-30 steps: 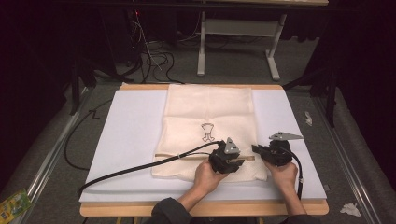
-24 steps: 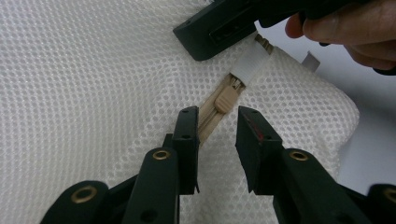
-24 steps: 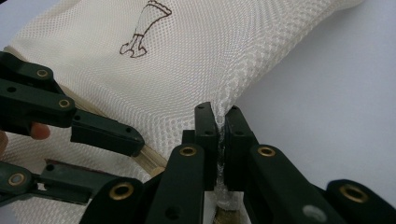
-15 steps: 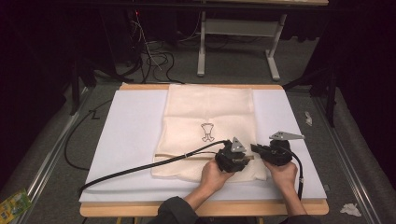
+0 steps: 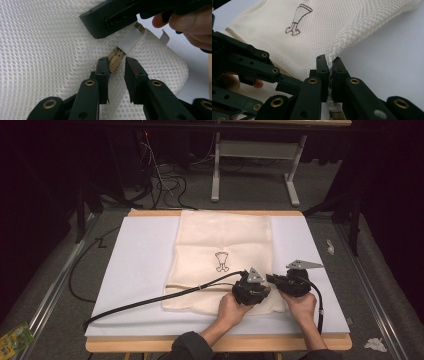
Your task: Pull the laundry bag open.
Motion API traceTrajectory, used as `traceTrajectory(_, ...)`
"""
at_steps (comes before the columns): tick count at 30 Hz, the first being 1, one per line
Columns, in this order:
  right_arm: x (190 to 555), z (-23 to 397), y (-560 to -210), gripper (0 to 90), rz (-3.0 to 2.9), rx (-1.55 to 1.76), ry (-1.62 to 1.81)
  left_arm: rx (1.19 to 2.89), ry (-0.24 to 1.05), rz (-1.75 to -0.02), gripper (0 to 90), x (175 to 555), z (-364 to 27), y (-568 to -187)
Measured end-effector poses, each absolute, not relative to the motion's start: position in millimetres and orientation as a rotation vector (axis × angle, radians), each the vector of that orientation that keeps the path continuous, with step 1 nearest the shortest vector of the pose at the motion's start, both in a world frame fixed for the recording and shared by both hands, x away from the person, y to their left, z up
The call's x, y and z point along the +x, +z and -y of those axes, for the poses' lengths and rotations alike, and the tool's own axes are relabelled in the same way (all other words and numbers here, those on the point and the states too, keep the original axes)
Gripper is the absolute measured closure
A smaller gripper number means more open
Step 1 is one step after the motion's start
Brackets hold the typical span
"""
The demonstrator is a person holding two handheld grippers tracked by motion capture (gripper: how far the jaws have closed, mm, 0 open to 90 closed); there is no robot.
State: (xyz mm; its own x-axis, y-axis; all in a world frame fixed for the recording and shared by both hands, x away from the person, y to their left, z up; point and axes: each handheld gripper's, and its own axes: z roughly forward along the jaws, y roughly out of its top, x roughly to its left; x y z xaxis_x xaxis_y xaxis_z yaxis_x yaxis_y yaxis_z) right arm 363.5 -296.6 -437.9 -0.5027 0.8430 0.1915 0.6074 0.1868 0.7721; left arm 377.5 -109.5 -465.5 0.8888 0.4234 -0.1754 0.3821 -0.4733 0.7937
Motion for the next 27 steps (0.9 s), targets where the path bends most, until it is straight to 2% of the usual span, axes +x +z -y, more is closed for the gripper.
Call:
traceTrajectory(11, 363.4, 297.1, -437.6, 88.3, -2.190, 1.381, 1.222, 2.102, 0.033, -0.570, 83.9, 378.9, 108.7, -463.3)
traceTrajectory(23, 363.4, 296.0, -438.7, 88.2, -2.196, 1.381, 1.225, 2.082, -0.012, -0.586, 79.8, 377.9, 111.5, -465.4)
traceTrajectory(27, 363.7, 295.3, -439.6, 88.2, -2.195, 1.383, 1.230, 2.090, -0.019, -0.594, 82.9, 379.2, 112.2, -467.0)
